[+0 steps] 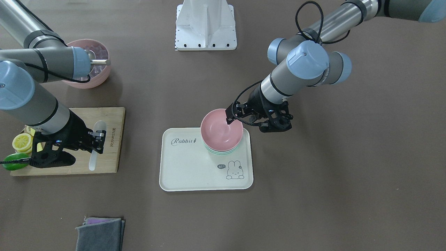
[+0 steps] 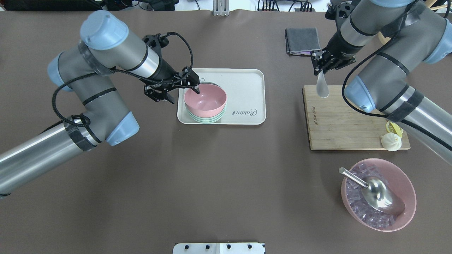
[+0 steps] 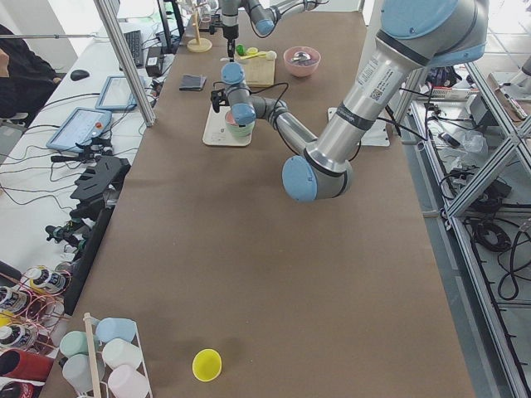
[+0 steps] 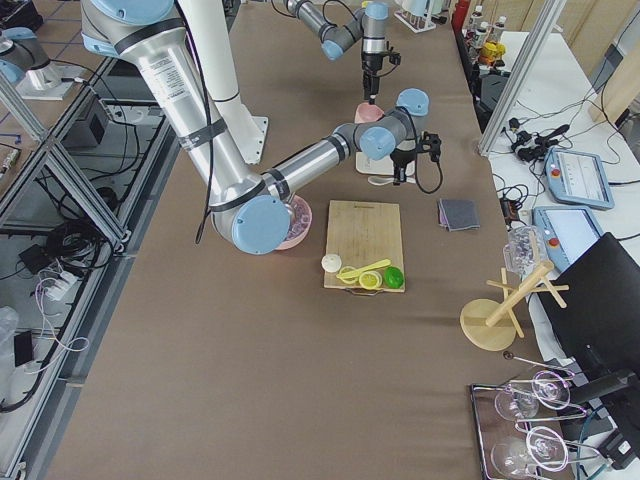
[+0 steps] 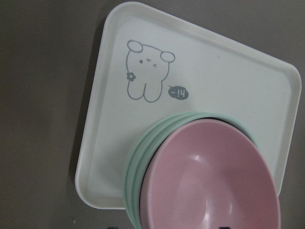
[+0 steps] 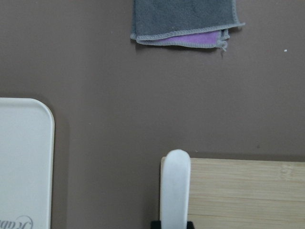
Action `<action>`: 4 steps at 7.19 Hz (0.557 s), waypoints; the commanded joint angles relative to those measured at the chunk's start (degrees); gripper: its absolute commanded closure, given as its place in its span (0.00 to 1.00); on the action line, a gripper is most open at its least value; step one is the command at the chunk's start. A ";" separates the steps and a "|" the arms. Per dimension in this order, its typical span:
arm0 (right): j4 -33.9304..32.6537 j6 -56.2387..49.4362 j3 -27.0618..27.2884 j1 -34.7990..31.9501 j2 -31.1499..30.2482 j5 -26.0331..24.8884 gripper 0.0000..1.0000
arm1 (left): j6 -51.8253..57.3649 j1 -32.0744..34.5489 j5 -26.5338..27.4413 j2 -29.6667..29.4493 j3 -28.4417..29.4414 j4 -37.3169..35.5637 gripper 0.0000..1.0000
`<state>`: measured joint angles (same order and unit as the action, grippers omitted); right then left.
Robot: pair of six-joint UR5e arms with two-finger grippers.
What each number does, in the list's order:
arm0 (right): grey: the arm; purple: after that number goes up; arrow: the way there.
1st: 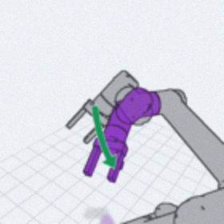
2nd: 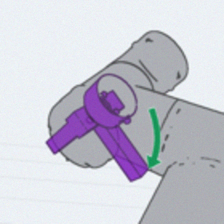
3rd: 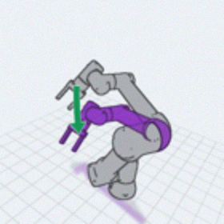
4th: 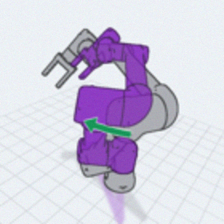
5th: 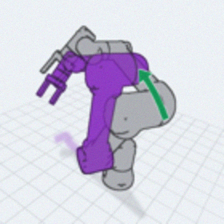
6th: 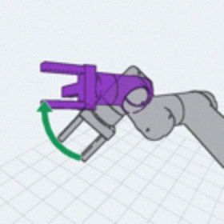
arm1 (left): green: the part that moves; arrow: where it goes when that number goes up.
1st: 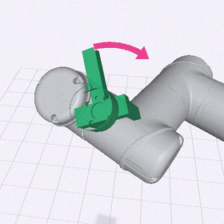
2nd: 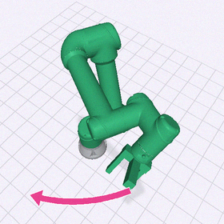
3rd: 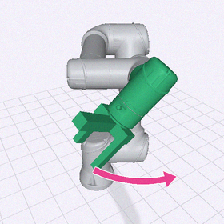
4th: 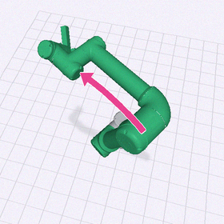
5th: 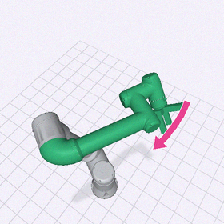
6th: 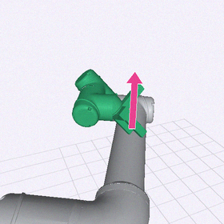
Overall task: Stack pink bowl on green and place spoon
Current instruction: 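Release the pink bowl and withdraw the left gripper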
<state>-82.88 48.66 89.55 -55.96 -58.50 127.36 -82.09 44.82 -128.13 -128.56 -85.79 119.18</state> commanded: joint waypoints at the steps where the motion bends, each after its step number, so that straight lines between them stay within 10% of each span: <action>1: 0.00 8.42 0.97 0.32 5.74 0.17 1.00 | -0.35 7.96 -5.33 0.50 -1.49 -1.40 0.02; 4: 13.45 23.70 -6.01 6.10 13.92 -4.28 1.00 | 7.60 20.44 -11.79 13.19 -9.81 -1.14 0.02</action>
<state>-76.87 65.71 87.67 -52.51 -47.59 125.81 -78.92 60.69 -138.75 -121.06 -91.83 118.03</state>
